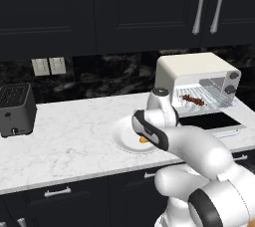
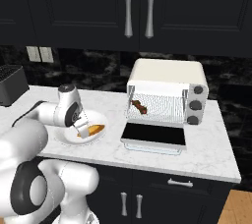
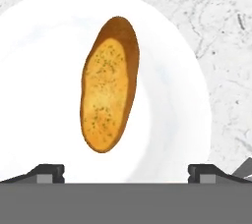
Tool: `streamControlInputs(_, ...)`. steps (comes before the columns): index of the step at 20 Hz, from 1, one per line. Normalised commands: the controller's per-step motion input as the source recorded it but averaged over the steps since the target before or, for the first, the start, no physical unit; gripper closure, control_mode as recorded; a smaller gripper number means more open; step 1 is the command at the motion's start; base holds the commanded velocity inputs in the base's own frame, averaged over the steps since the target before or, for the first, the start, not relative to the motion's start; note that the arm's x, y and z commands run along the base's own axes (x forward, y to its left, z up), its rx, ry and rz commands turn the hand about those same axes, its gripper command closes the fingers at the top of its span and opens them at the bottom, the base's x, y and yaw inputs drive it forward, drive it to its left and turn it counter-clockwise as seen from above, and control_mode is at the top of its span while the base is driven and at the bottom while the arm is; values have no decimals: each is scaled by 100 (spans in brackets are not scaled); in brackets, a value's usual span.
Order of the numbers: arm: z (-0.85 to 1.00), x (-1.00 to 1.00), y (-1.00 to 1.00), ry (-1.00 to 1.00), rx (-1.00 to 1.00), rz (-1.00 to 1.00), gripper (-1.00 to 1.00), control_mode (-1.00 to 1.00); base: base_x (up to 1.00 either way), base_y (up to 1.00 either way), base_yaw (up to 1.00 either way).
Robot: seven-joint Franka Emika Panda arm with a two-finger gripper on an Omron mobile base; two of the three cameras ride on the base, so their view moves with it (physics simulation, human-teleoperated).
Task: Pick up the kebab skewer and baguette bread, and place them inside the toaster oven. Close the toaster oven door and start by setting the timer.
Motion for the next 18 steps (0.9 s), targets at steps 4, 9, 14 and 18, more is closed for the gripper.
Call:
streamControlInputs(4, -36, 21, -1, 0, 0, -2, -100, -100, 0, 0, 0)
streamControlInputs(9, -26, 18, 0, 0, 0, -2, -100, -100, 0, 0, 0)
streamControlInputs(14, -10, 7, -4, 0, 0, -2, -100, -100, 0, 0, 0)
streamControlInputs(18, -10, 15, 0, 0, -2, -2, -100, -100, 0, 0, 0)
